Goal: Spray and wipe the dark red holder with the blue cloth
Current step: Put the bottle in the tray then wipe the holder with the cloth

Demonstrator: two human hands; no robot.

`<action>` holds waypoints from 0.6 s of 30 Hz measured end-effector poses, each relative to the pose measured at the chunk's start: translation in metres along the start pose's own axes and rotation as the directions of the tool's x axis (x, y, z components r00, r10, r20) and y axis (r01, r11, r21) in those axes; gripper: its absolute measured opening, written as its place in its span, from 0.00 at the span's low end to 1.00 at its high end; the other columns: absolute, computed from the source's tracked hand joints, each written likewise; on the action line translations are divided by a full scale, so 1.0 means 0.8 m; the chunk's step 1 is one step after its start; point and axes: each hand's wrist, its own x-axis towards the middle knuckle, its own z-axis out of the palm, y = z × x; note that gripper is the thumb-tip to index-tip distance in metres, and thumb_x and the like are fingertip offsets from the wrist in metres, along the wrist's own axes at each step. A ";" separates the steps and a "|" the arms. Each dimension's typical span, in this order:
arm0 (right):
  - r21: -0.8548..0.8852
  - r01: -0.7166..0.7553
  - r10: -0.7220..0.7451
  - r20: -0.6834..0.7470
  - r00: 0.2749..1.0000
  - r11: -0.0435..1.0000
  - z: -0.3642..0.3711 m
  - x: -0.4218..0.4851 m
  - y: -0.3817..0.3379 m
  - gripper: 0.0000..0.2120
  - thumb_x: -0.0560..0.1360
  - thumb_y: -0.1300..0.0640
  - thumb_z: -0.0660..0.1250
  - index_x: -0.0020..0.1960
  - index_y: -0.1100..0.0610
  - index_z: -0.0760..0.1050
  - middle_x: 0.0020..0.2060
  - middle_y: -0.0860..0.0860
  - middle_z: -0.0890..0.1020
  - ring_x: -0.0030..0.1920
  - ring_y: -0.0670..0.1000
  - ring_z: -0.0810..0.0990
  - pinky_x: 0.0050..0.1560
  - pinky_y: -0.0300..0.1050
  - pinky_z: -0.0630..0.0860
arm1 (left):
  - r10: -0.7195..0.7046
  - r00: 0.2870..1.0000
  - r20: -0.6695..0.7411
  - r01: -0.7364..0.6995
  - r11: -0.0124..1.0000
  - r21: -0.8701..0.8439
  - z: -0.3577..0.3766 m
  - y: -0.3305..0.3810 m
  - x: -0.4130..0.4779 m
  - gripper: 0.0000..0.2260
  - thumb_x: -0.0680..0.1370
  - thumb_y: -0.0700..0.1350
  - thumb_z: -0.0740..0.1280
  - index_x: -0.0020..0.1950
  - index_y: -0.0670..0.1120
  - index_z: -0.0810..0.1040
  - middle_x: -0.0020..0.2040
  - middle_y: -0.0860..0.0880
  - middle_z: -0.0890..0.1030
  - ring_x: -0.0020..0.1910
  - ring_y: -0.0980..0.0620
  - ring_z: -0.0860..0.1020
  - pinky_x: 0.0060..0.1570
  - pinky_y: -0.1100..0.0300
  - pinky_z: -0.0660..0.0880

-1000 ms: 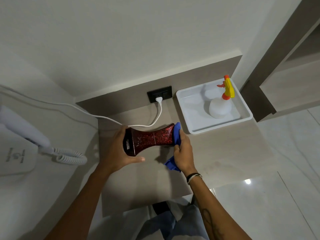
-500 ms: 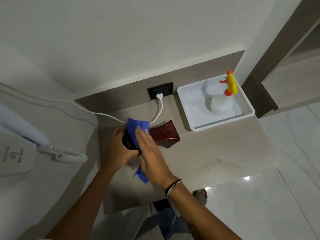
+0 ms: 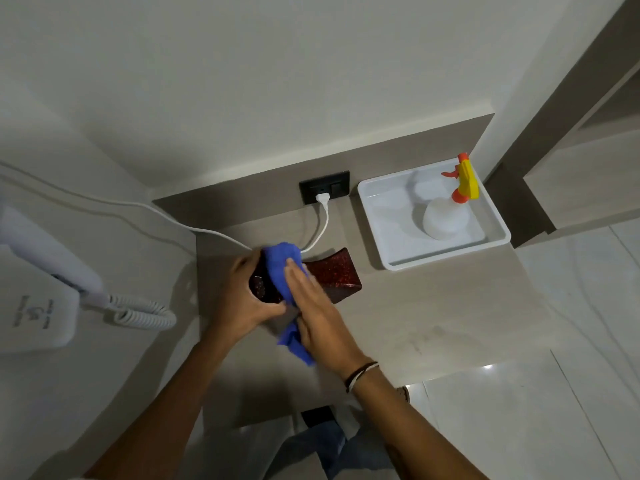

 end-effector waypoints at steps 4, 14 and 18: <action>-0.206 -0.273 0.255 -0.111 0.961 0.940 -0.049 -0.008 0.062 0.39 0.80 0.76 0.60 0.86 0.60 0.51 0.85 0.50 0.46 0.87 0.57 0.48 0.86 0.59 0.55 | -0.062 0.998 0.018 0.061 0.997 0.057 0.005 -0.007 0.000 0.47 0.58 0.53 0.84 0.76 0.46 0.73 0.66 0.47 0.76 0.63 0.53 0.75 0.61 0.77 0.66; -0.042 -0.147 0.141 -0.122 0.982 0.988 -0.014 -0.010 0.046 0.42 0.77 0.73 0.60 0.87 0.54 0.51 0.87 0.50 0.51 0.87 0.55 0.51 0.86 0.59 0.57 | -0.041 0.999 0.020 0.038 0.990 0.136 0.005 0.004 0.008 0.43 0.58 0.54 0.83 0.72 0.50 0.75 0.62 0.49 0.79 0.58 0.53 0.77 0.55 0.59 0.75; 0.088 -0.354 0.364 -0.290 0.885 0.931 -0.052 -0.028 0.087 0.37 0.76 0.79 0.58 0.84 0.62 0.60 0.84 0.57 0.62 0.84 0.57 0.62 0.85 0.55 0.60 | -0.097 0.995 0.011 0.096 0.992 0.080 0.004 0.004 0.007 0.41 0.59 0.56 0.83 0.71 0.53 0.76 0.60 0.50 0.79 0.58 0.51 0.78 0.55 0.60 0.75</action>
